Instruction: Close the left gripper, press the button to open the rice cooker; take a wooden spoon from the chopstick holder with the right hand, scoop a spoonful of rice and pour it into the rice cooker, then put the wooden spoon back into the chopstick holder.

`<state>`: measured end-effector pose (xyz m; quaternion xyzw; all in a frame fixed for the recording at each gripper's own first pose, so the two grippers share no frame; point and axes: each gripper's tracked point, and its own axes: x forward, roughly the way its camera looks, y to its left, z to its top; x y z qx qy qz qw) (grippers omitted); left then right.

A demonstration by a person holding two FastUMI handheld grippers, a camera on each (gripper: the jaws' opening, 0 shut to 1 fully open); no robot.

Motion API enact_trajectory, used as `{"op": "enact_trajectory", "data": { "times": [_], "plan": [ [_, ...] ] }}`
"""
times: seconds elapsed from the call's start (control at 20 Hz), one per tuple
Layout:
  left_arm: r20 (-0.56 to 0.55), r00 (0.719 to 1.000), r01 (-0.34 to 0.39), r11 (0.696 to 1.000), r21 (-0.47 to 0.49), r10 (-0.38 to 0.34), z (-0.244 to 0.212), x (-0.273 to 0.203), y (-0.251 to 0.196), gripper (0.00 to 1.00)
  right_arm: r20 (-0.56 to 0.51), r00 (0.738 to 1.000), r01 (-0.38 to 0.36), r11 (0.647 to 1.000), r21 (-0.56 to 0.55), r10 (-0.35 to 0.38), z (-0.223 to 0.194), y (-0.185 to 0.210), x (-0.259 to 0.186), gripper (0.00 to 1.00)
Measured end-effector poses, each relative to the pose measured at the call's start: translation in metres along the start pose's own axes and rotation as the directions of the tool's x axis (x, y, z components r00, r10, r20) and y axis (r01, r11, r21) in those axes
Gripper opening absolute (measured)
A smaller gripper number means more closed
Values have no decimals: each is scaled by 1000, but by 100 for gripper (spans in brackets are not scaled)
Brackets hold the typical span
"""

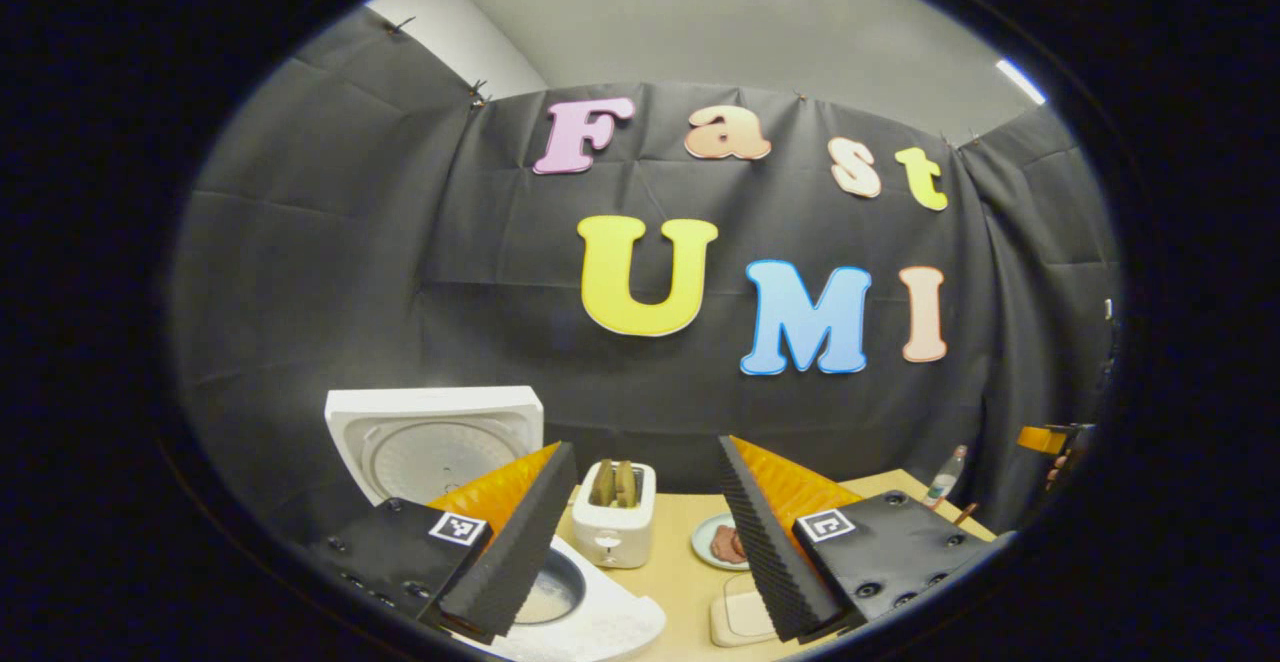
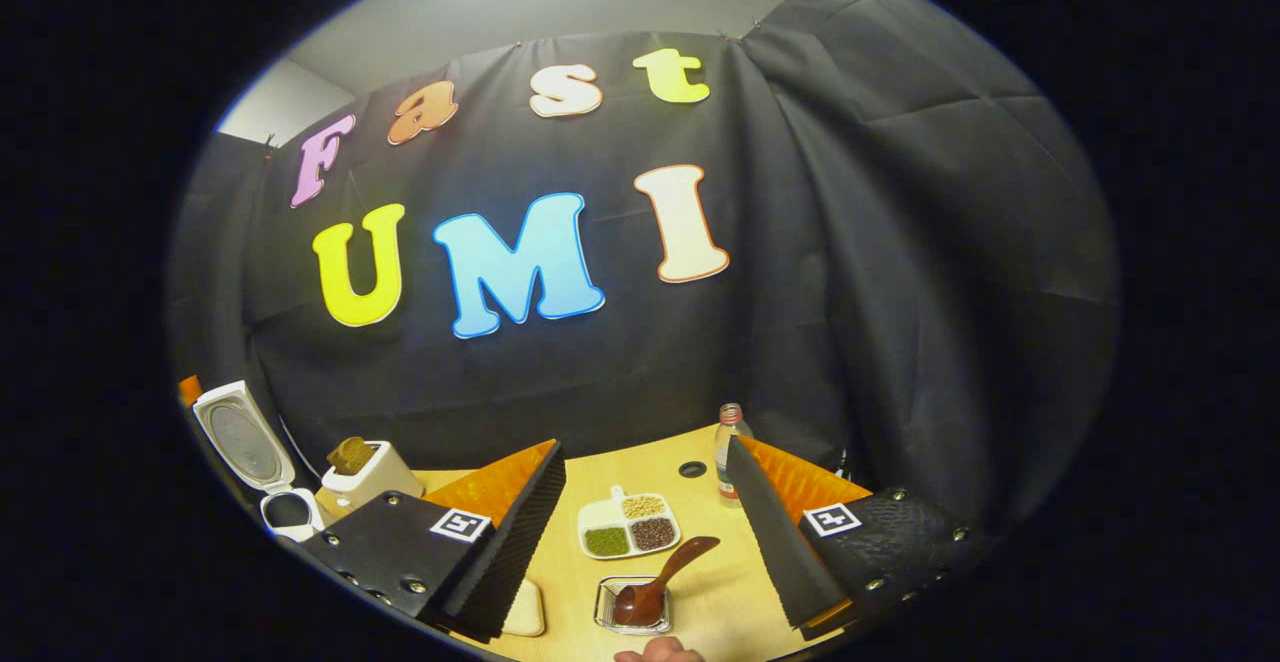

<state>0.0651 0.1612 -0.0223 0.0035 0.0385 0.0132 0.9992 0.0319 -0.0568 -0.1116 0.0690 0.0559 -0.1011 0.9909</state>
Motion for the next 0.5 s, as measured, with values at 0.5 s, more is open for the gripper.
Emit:
{"op": "enact_trajectory", "data": {
  "times": [0.5],
  "plan": [
    [23, 994, -105, 994, 1, 105, 45, 44, 96, 97, -55, 996, -72, 997, -16, 71, -17, 37, 0, 98]
  ]
}}
